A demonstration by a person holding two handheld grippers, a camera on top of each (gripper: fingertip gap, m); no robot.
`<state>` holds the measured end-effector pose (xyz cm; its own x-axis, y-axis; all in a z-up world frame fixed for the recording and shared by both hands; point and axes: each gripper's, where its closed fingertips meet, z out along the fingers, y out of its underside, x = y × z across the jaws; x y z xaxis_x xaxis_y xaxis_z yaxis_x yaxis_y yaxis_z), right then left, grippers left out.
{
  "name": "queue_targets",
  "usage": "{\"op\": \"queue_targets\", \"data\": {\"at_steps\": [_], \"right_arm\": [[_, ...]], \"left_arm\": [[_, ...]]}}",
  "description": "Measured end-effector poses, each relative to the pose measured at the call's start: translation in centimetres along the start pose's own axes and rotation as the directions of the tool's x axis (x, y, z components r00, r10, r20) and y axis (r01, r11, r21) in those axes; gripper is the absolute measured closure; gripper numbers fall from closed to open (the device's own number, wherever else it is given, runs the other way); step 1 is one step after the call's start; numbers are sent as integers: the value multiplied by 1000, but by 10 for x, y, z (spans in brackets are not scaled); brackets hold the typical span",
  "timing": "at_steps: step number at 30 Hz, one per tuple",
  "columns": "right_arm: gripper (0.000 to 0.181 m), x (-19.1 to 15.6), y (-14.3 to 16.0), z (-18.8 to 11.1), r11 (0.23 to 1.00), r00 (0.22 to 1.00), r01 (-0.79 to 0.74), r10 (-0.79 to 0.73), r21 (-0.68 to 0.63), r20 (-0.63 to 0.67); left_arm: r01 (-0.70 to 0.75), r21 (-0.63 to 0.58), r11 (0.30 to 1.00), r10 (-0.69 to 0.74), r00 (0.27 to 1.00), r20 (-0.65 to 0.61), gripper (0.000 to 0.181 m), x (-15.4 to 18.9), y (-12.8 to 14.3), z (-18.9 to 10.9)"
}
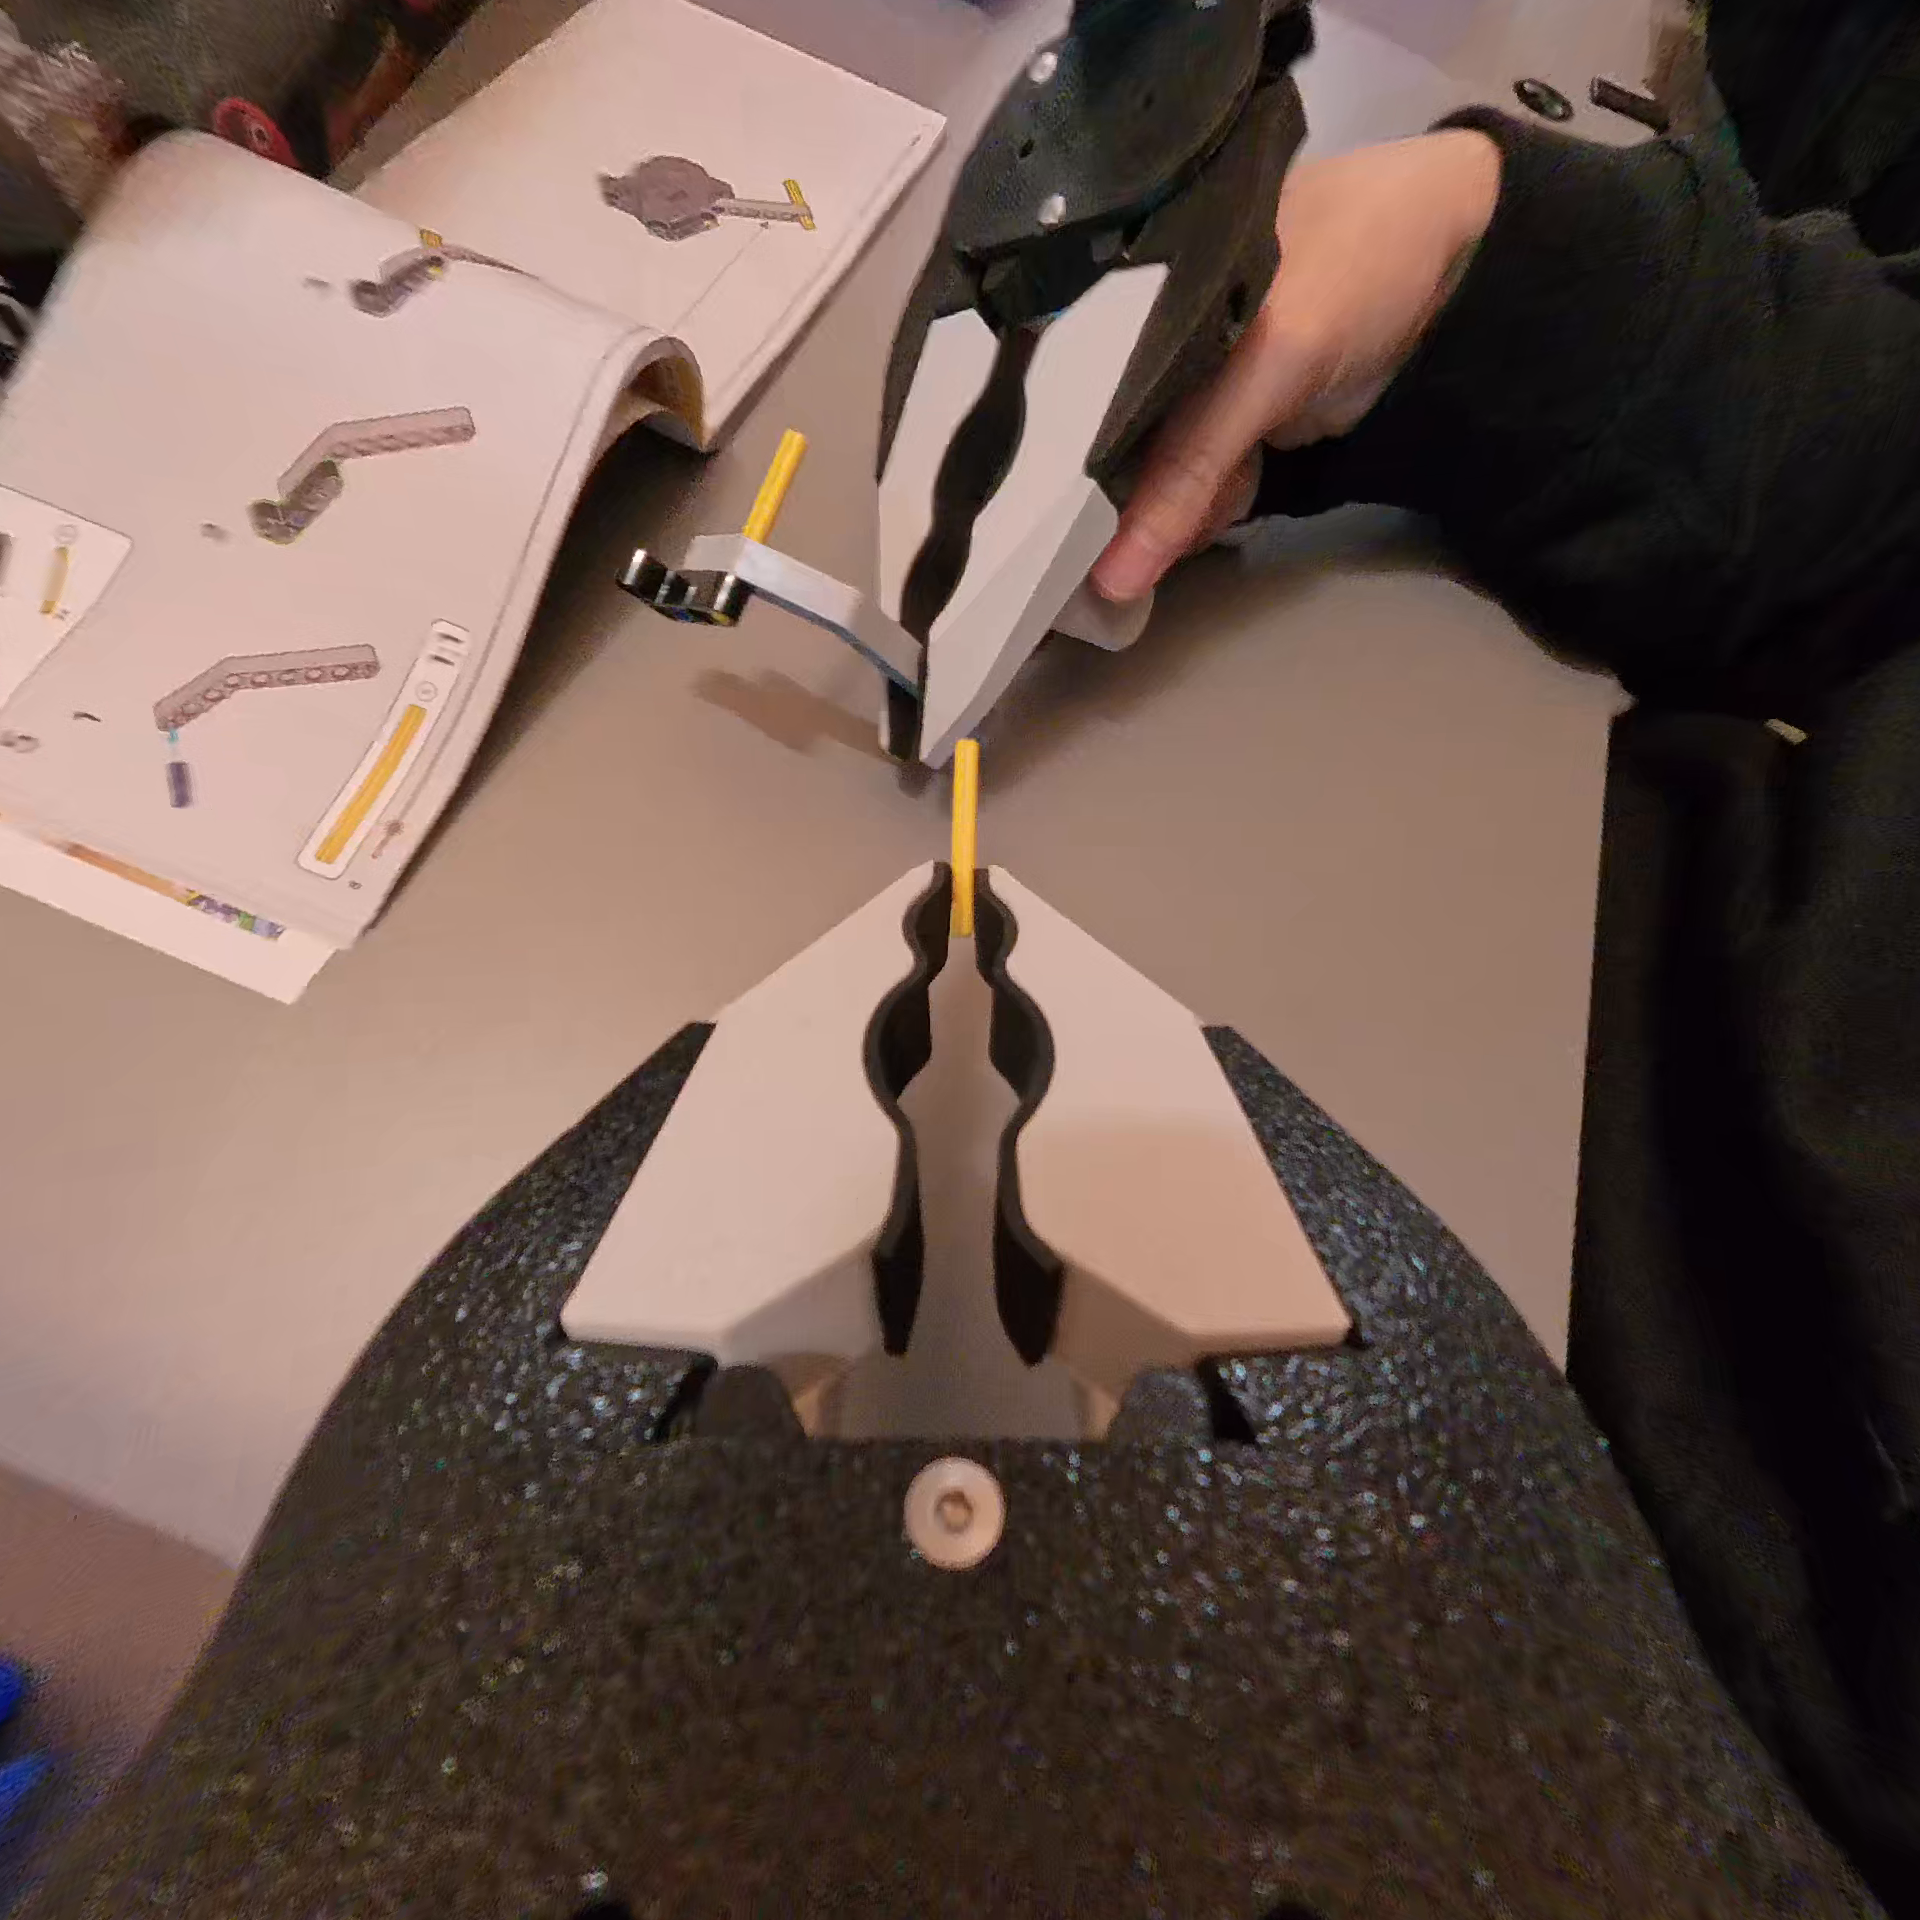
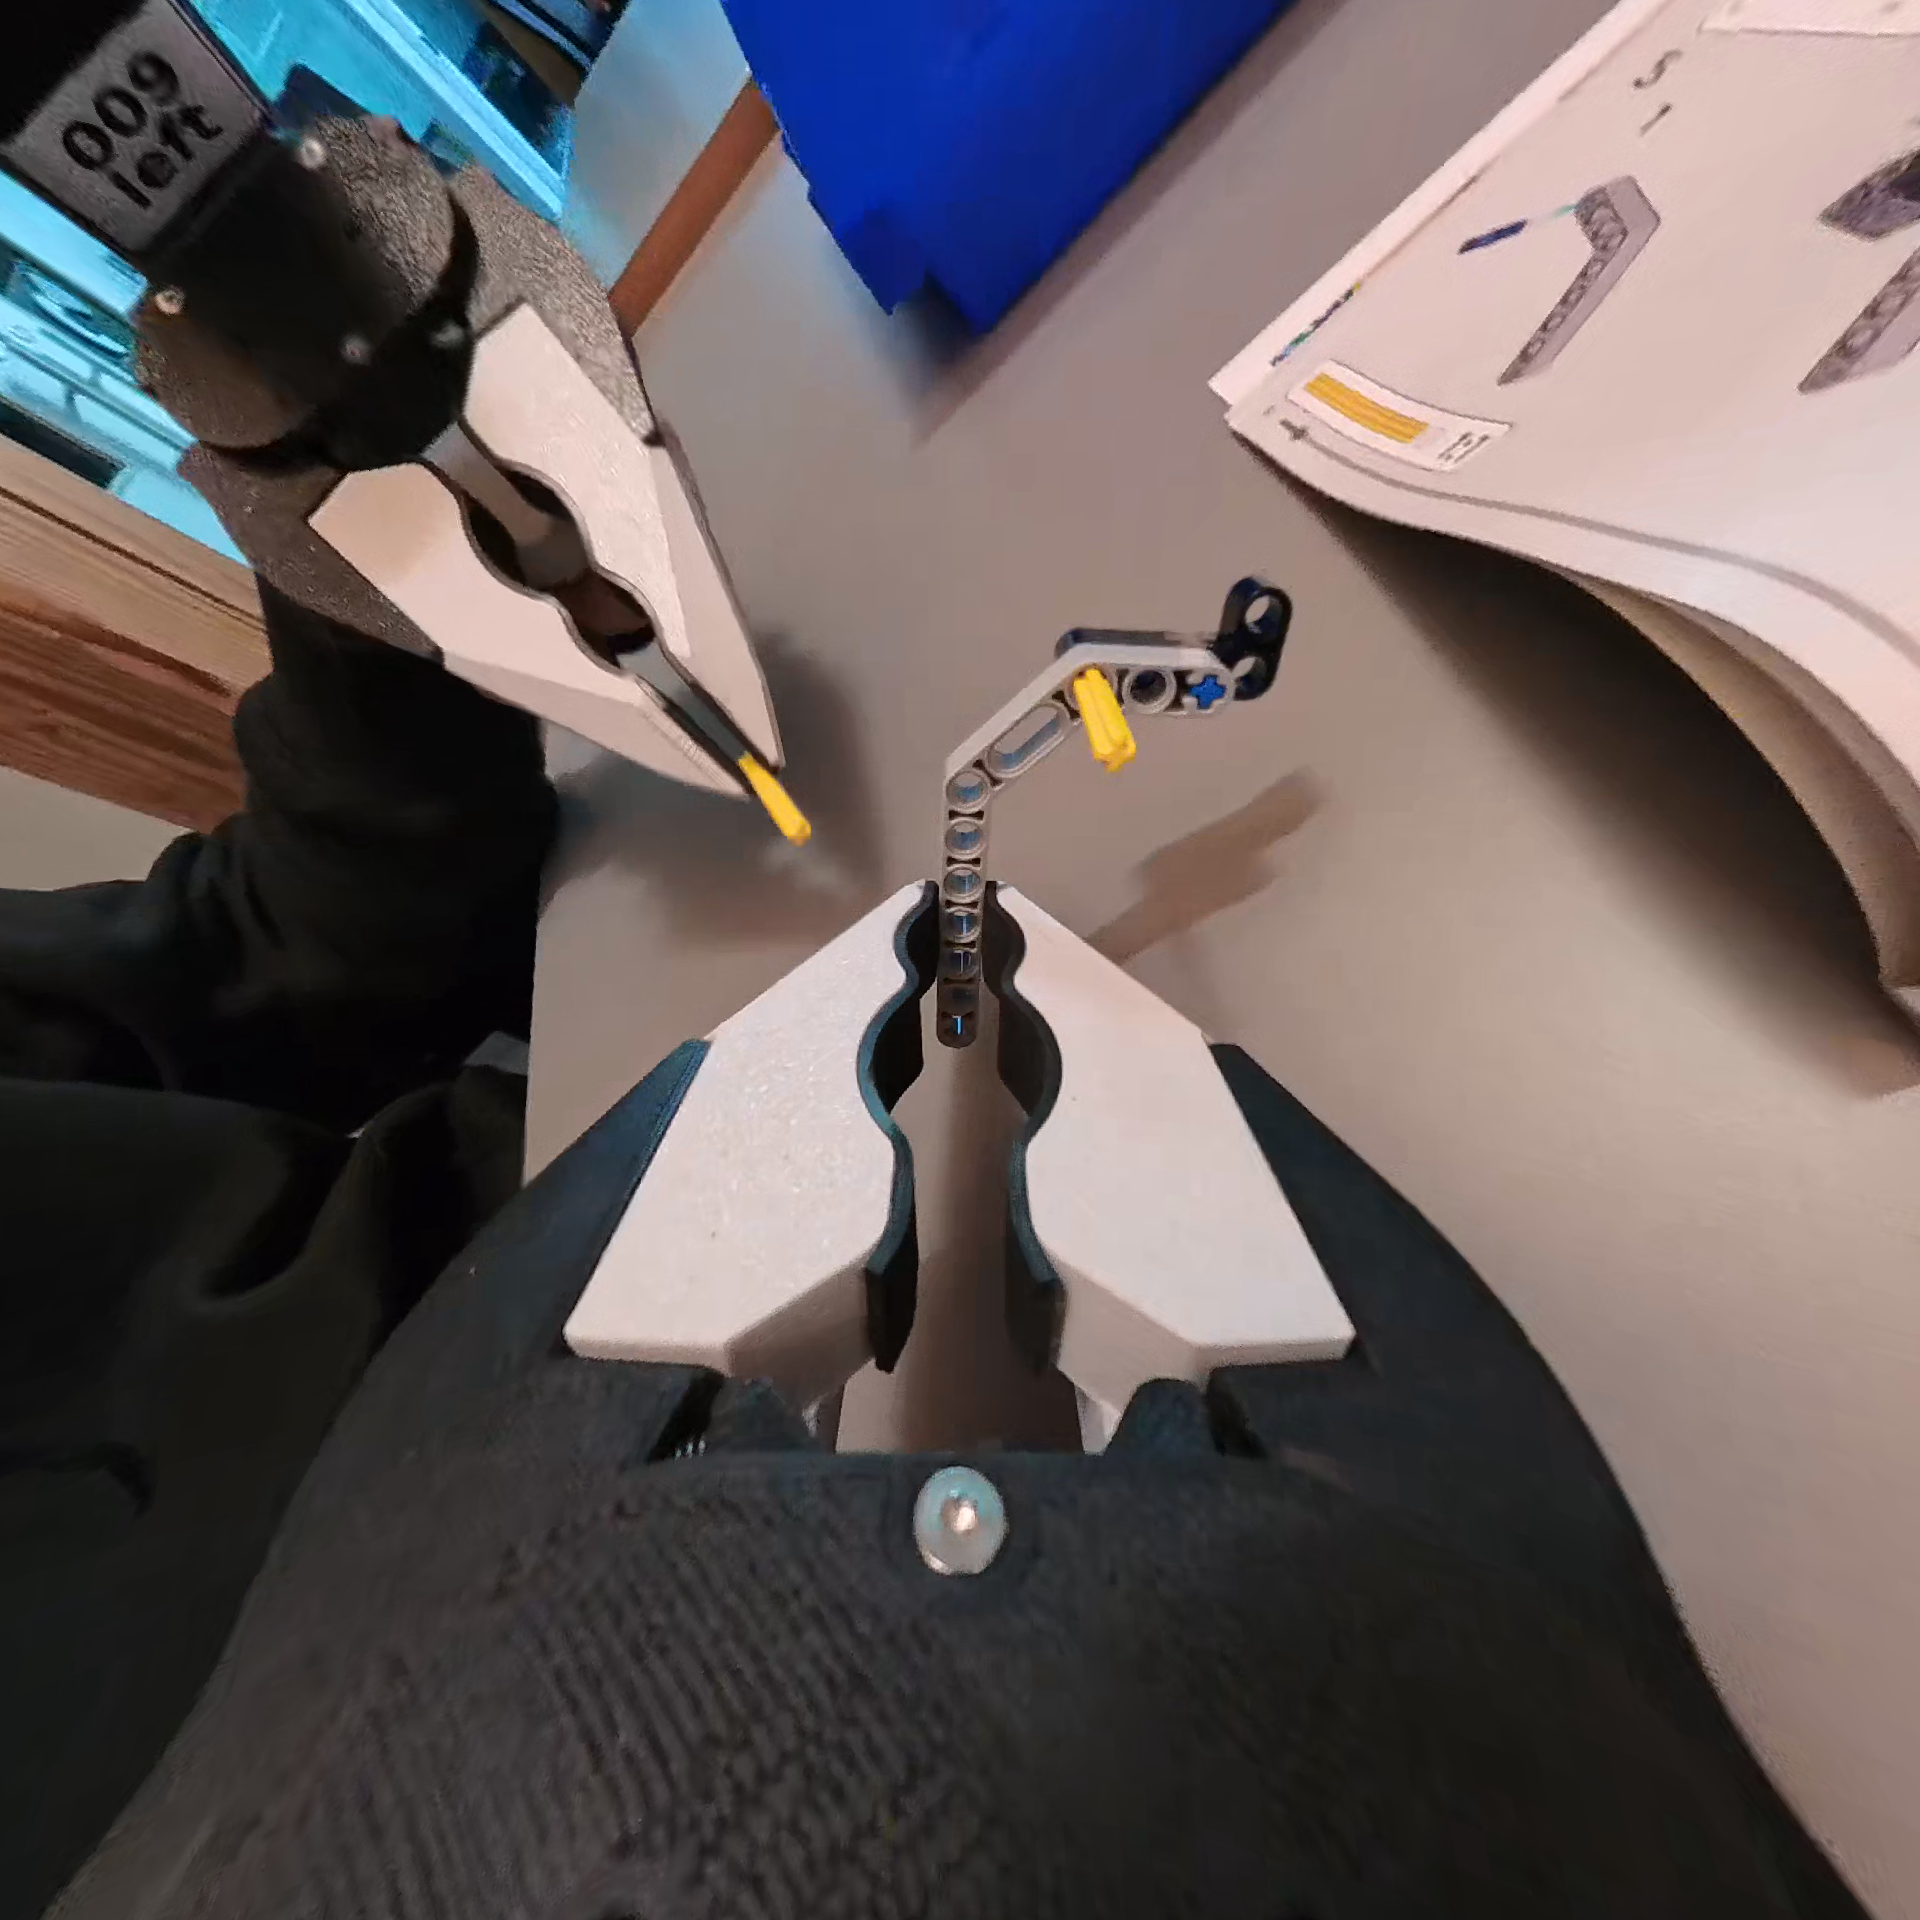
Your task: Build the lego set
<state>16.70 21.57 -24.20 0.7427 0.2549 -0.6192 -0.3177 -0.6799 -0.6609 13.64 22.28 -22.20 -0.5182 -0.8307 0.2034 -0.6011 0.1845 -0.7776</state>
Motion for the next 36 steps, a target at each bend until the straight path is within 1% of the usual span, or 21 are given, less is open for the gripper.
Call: {"op": "queue_targets", "data": {"at_steps": [3, 8, 9, 11, 13, 14, 16, 18, 21, 22, 25, 27, 30, 33, 35, 36], "right_arm": [[176, -1, 1, -1, 999, 999, -37, 37, 4, 24], [177, 0, 2, 0, 1000, 1000, -20, 20, -8, 9], [176, 1, 2, 0, 1000, 1000, -3, 3, -12, -3], [176, -7, 0, 1, 994, 994, 110, -110, -16, 5], [176, -16, -12, -1, 969, 970, 243, -242, 41, -12], [176, -24, -18, -1, 961, 964, 266, -267, 80, 2], [177, -37, -29, -4, 947, 958, 269, -282, 173, 55], [177, -53, -32, -8, 942, 942, 251, -291, 224, 170], [177, -76, -41, -24, 905, 890, 259, -360, 338, 282], [177, -80, -45, -29, 885, 876, 275, -392, 376, 282], [176, -93, -51, -41, 801, 817, 368, -521, 472, 248], [176, -103, -54, -48, 741, 778, 414, -590, 529, 216], [176, -104, -61, -54, 703, 776, 412, -604, 580, 182], [176, -99, -68, -63, 705, 803, 340, -562, 622, 198], [176, -95, -69, -64, 736, 819, 271, -515, 620, 253], [176, -90, -70, -61, 750, 835, 249, -487, 613, 255]], "left_arm": [[12, -23, 1000, -12, 1000, -2, 180, -2, 6, 7], [10, -19, 1000, -10, 1000, -11, 180, -1, 6, 8], [5, -15, 1000, -5, 1000, -5, 180, -2, 5, 7], [-3, -3, 1000, 3, 1000, 6, 180, -3, 3, 4], [-12, 19, 1000, 12, 1000, 19, 180, -2, -3, -2], [-17, 28, 999, 16, 1000, 22, 180, -1, -6, -6], [-26, 55, 998, 24, 999, 30, 180, 1, -13, -14], [-34, 71, 997, 33, 999, 18, 180, 7, -18, -22], [-88, 61, 994, 84, 994, 67, 180, 10, -23, -32], [-123, 63, 990, 117, 989, 89, 180, 13, -27, -35], [-236, 45, 971, 227, 962, 153, 180, 23, -37, -41], [-300, -2, 954, 293, 930, 223, 180, 25, -42, -44], [-418, -36, 908, 410, 866, 287, 180, 37, -55, -47], [-479, -83, 874, 477, 810, 340, 180, 42, -62, -47], [-495, -129, 859, 504, 780, 371, 180, 38, -62, -44], [-504, -148, 851, 519, 764, 384, 180, 36, -61, -42]]}}
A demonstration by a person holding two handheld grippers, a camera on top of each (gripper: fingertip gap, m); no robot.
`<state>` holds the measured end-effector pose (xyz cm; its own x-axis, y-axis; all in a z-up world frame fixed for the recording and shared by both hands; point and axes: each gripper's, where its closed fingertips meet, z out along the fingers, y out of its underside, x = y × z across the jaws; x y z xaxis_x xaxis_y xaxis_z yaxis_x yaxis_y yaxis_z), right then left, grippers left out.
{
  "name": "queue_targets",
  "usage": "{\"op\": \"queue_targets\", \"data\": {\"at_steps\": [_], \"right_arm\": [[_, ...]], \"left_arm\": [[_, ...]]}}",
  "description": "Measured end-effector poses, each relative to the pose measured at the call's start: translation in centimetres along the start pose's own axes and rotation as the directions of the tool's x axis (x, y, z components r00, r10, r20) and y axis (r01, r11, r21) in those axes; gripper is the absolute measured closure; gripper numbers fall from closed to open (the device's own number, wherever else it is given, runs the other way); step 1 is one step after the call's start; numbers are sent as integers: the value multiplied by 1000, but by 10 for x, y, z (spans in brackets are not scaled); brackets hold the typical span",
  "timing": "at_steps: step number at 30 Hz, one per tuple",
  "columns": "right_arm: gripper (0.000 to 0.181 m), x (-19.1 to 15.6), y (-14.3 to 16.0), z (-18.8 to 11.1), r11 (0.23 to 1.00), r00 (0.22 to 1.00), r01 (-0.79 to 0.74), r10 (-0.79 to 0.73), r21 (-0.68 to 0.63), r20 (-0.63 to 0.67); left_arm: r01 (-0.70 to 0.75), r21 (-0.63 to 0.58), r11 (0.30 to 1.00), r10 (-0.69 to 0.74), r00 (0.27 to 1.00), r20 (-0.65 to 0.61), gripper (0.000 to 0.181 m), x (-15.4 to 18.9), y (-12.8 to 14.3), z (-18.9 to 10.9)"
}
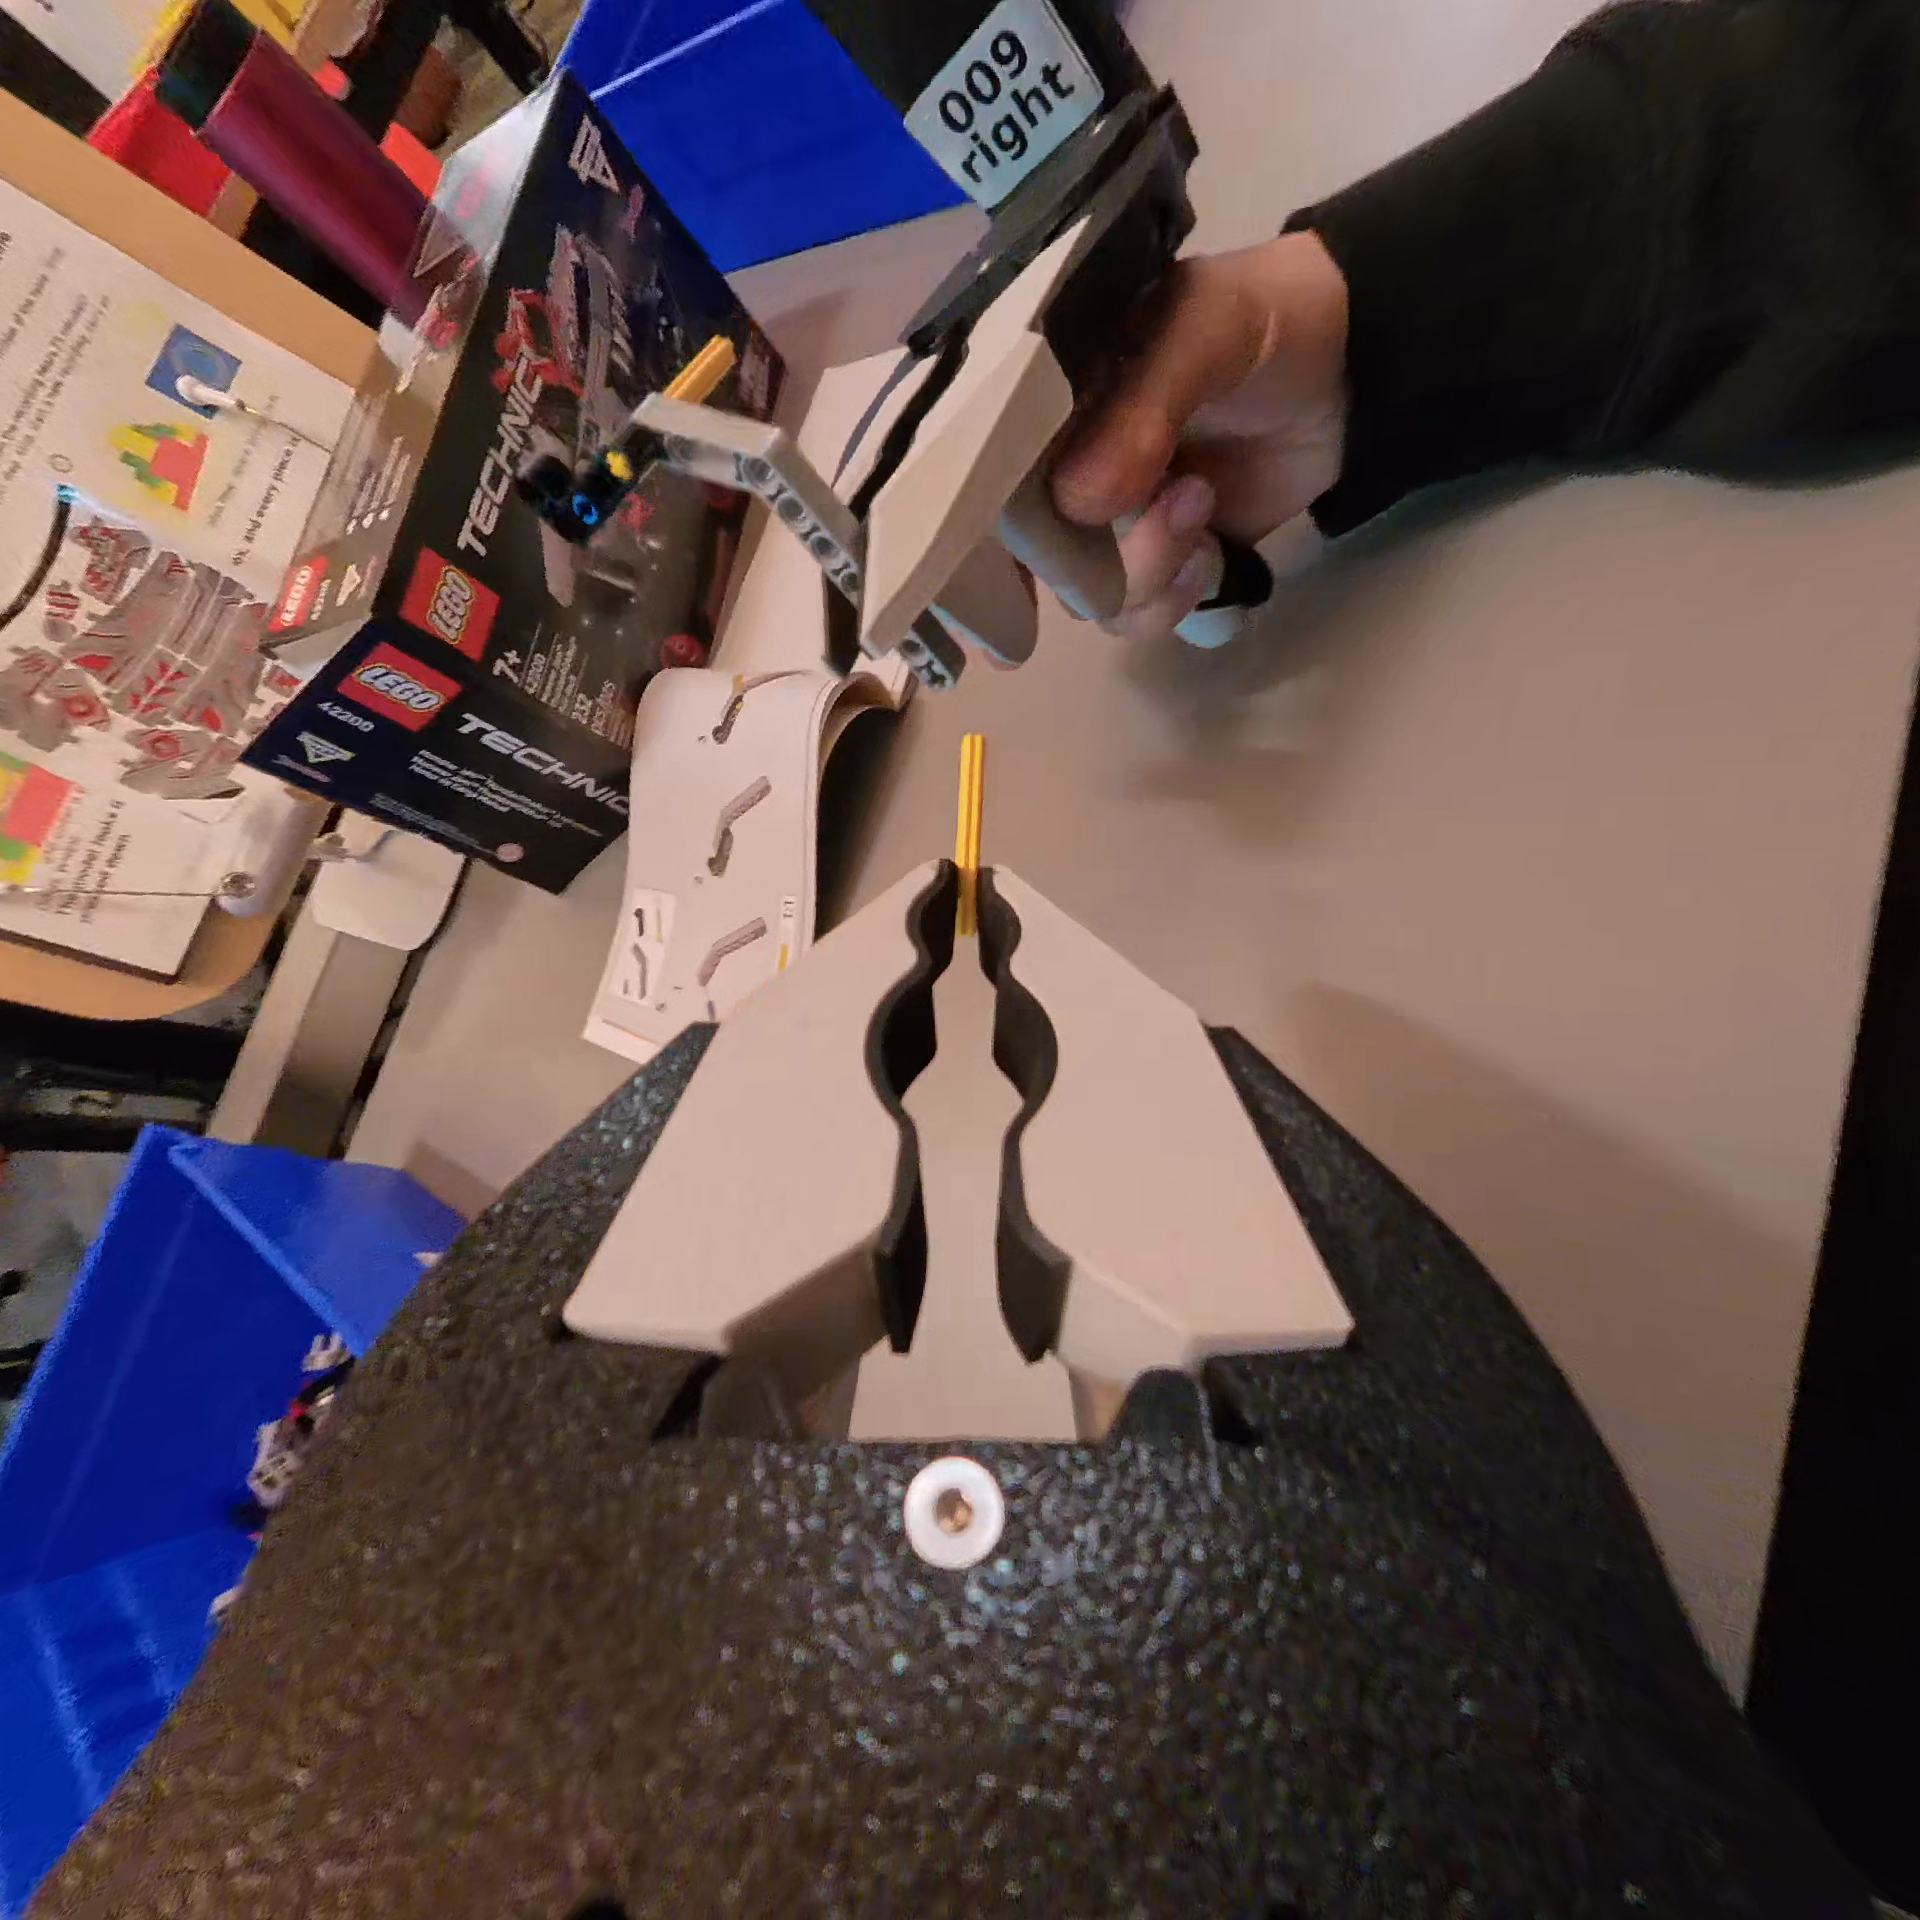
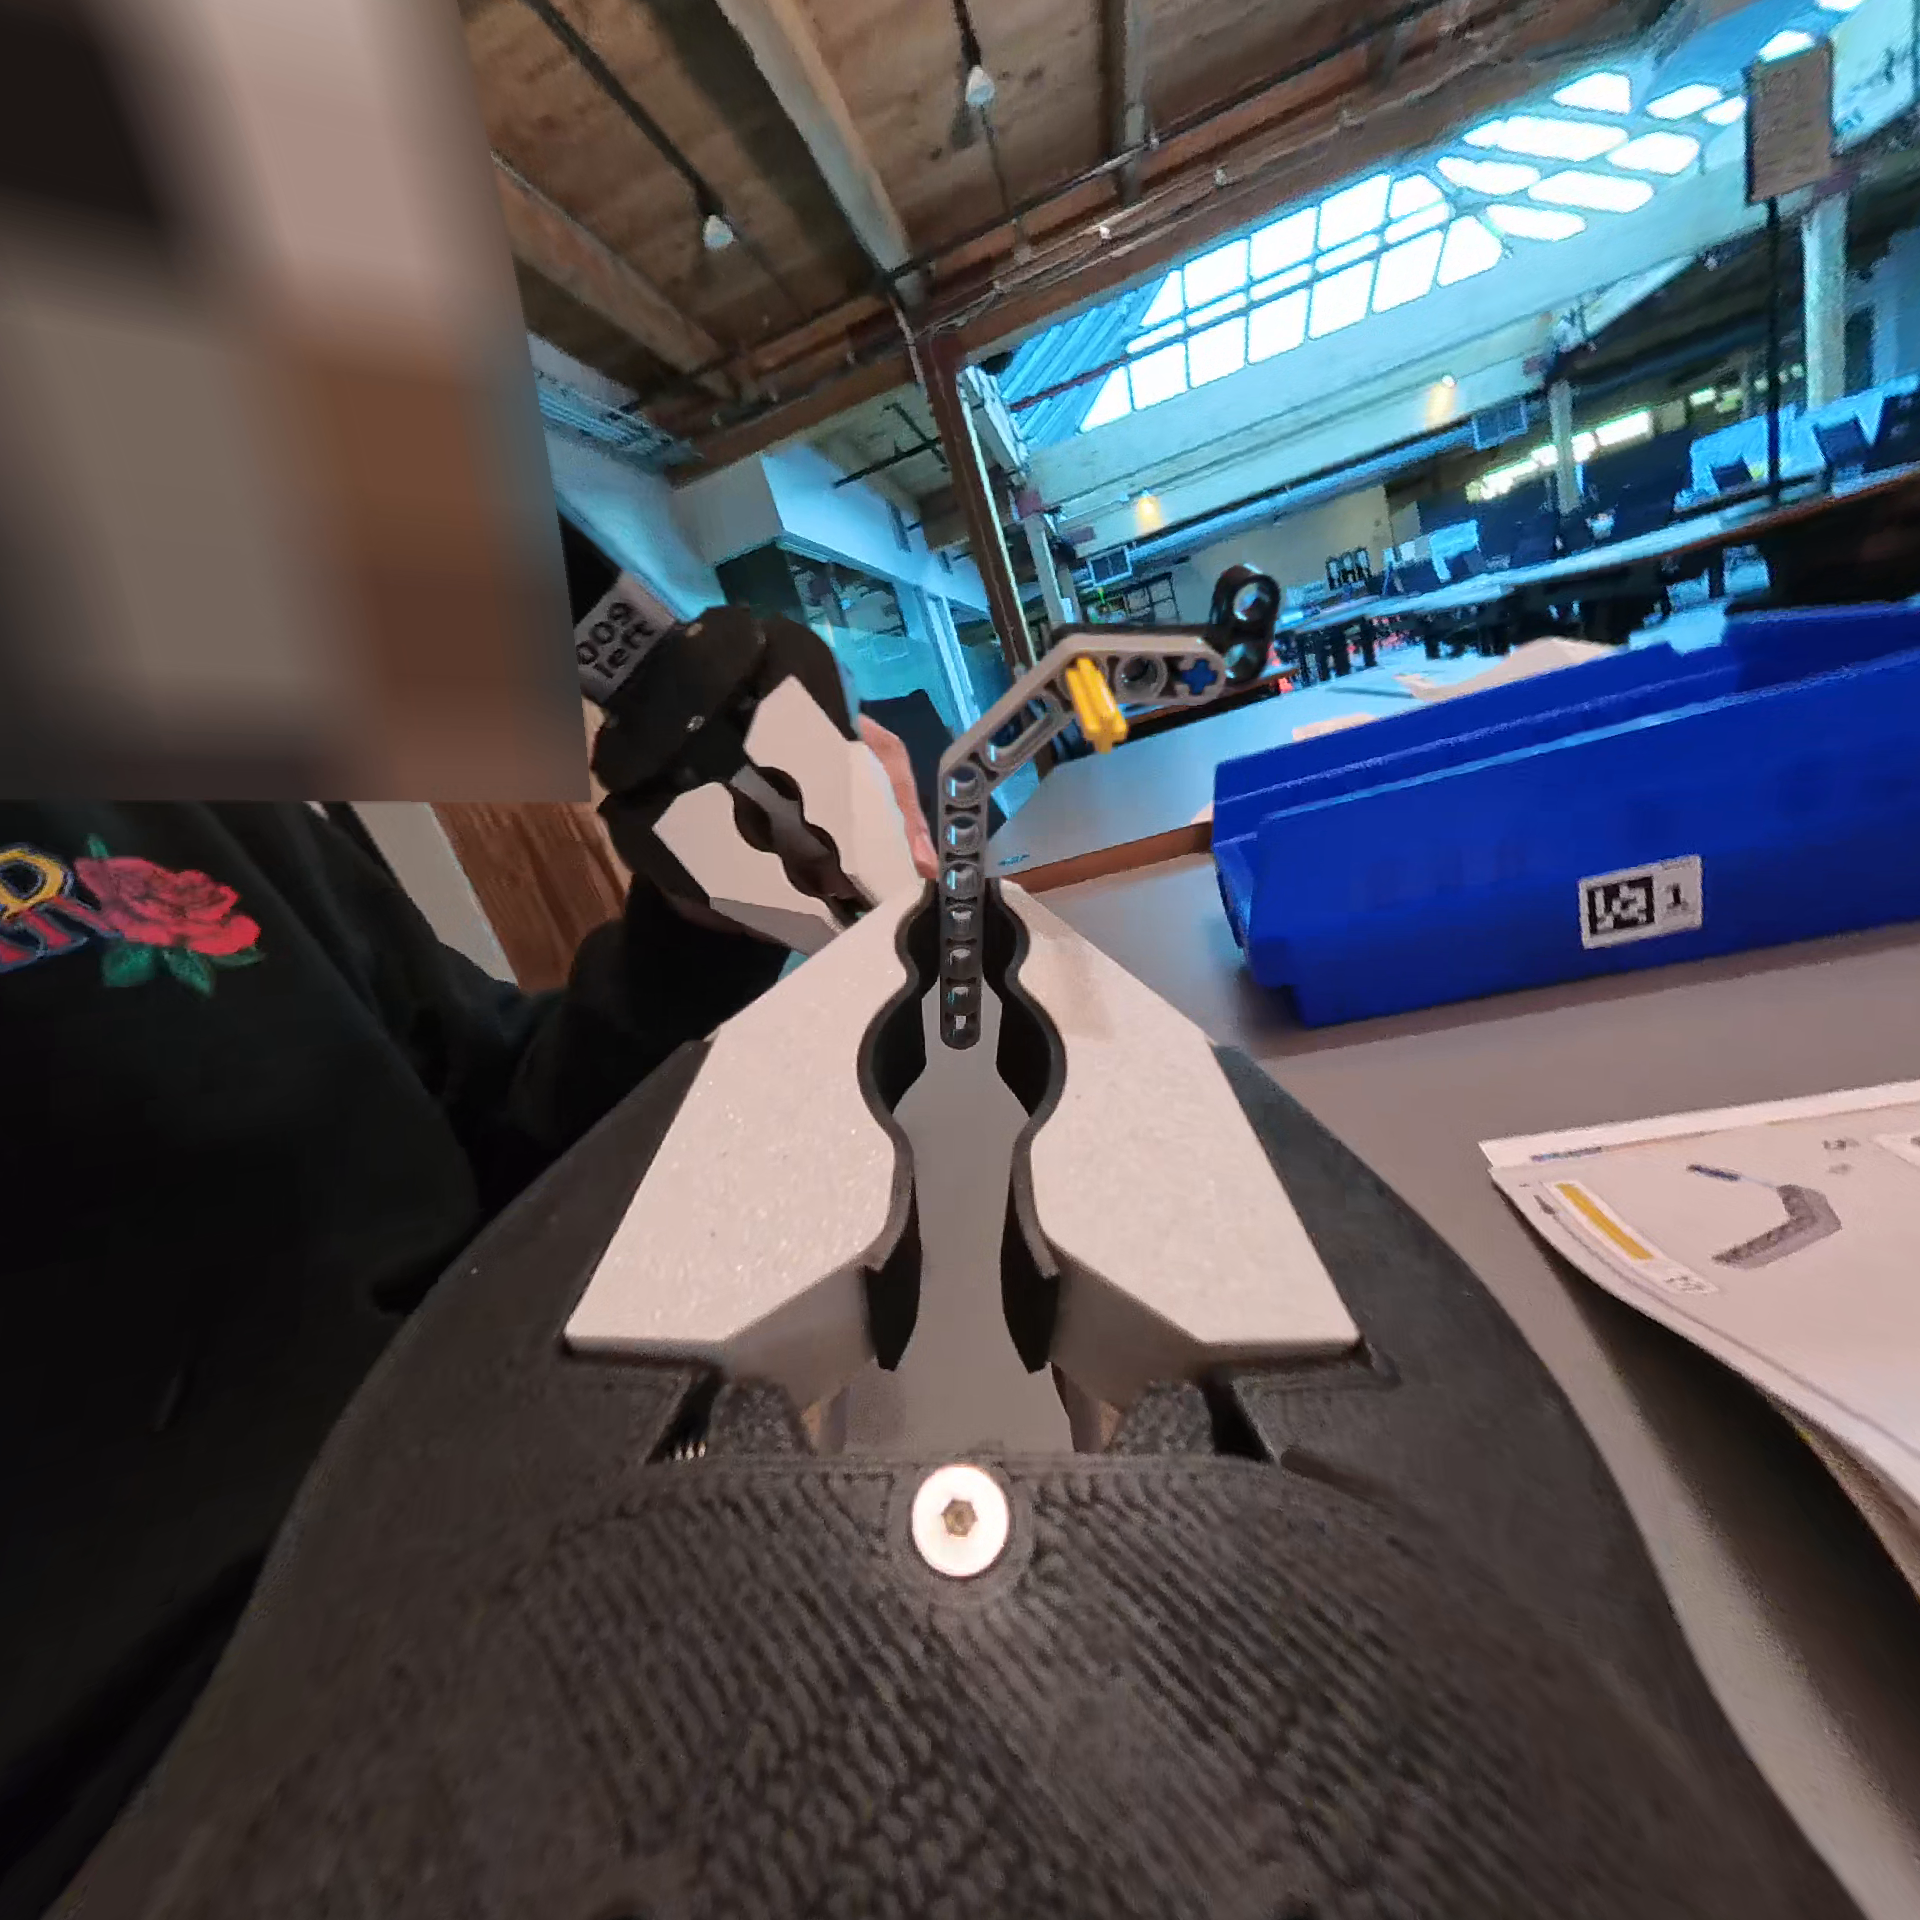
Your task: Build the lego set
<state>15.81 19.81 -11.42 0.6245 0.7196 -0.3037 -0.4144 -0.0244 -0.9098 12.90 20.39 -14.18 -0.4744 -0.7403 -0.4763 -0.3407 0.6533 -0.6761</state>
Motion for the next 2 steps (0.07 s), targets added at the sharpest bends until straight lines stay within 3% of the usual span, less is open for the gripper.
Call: {"op": "queue_targets", "data": {"at_steps": [2], "right_arm": [[176, 3, 7, 2, 998, 999, -49, 49, -26, 3]], "left_arm": [[-28, -20, 999, 28, 999, 17, 180, -1, 4, 5]]}}
